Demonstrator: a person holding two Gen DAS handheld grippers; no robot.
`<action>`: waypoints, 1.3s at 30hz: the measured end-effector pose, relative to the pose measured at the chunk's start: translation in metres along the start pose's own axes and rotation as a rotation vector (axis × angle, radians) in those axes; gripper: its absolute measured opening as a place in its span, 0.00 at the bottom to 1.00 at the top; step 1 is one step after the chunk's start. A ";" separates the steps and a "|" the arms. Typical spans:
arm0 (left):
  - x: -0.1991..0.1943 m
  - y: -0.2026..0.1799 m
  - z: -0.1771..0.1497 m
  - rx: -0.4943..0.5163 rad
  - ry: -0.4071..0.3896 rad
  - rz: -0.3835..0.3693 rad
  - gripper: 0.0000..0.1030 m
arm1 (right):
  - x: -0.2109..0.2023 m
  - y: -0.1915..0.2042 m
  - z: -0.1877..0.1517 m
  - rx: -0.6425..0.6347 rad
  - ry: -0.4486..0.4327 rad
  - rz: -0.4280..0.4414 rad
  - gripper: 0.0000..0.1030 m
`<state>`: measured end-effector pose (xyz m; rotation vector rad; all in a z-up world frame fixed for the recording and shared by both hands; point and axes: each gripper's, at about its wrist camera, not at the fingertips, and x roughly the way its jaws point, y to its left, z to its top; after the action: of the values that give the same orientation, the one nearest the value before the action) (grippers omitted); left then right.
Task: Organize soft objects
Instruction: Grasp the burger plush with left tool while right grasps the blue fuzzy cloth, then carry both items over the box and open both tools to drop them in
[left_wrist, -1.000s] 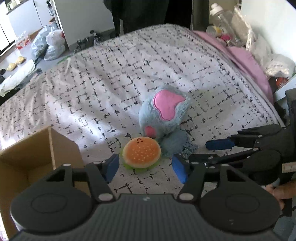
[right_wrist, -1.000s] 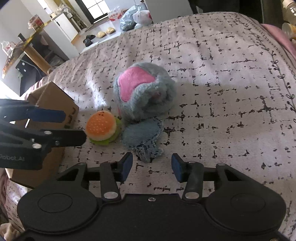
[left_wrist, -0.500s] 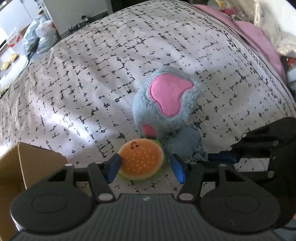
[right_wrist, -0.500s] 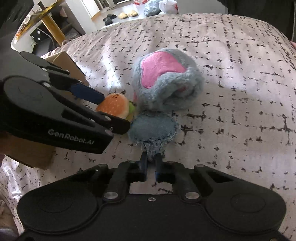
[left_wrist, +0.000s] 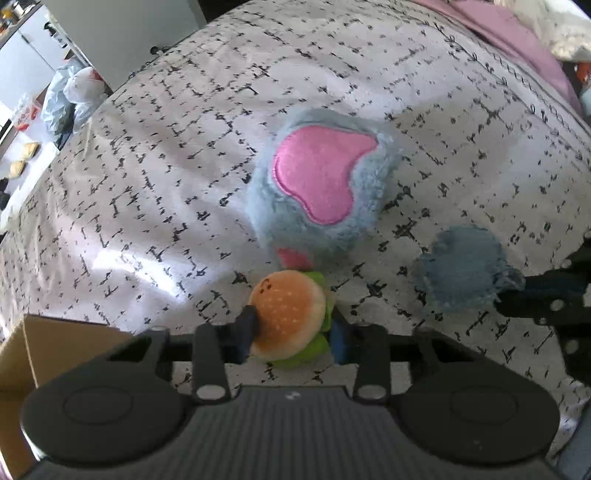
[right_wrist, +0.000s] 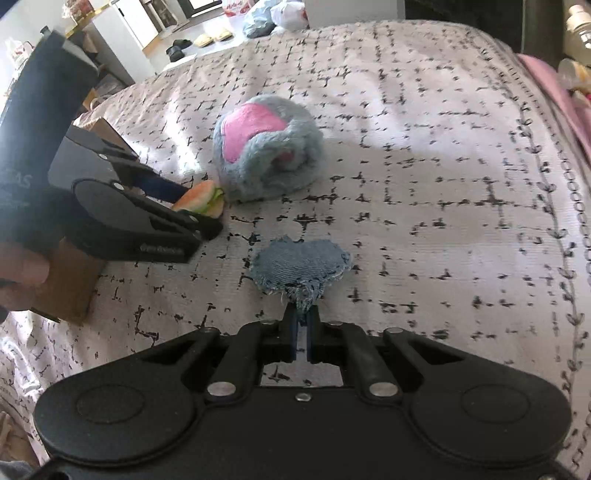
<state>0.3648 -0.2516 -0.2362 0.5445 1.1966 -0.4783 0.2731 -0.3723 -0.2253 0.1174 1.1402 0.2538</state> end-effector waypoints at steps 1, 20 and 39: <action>-0.003 0.001 -0.001 -0.002 -0.005 -0.002 0.30 | -0.001 0.002 0.002 0.003 -0.005 -0.004 0.05; -0.094 -0.003 -0.031 -0.035 -0.163 -0.125 0.26 | -0.062 0.019 0.004 0.026 -0.158 -0.033 0.05; -0.172 0.057 -0.082 -0.132 -0.277 -0.064 0.26 | -0.098 0.089 0.020 -0.061 -0.258 0.004 0.05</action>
<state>0.2884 -0.1455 -0.0865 0.3153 0.9739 -0.5075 0.2400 -0.3115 -0.1111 0.0956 0.8752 0.2690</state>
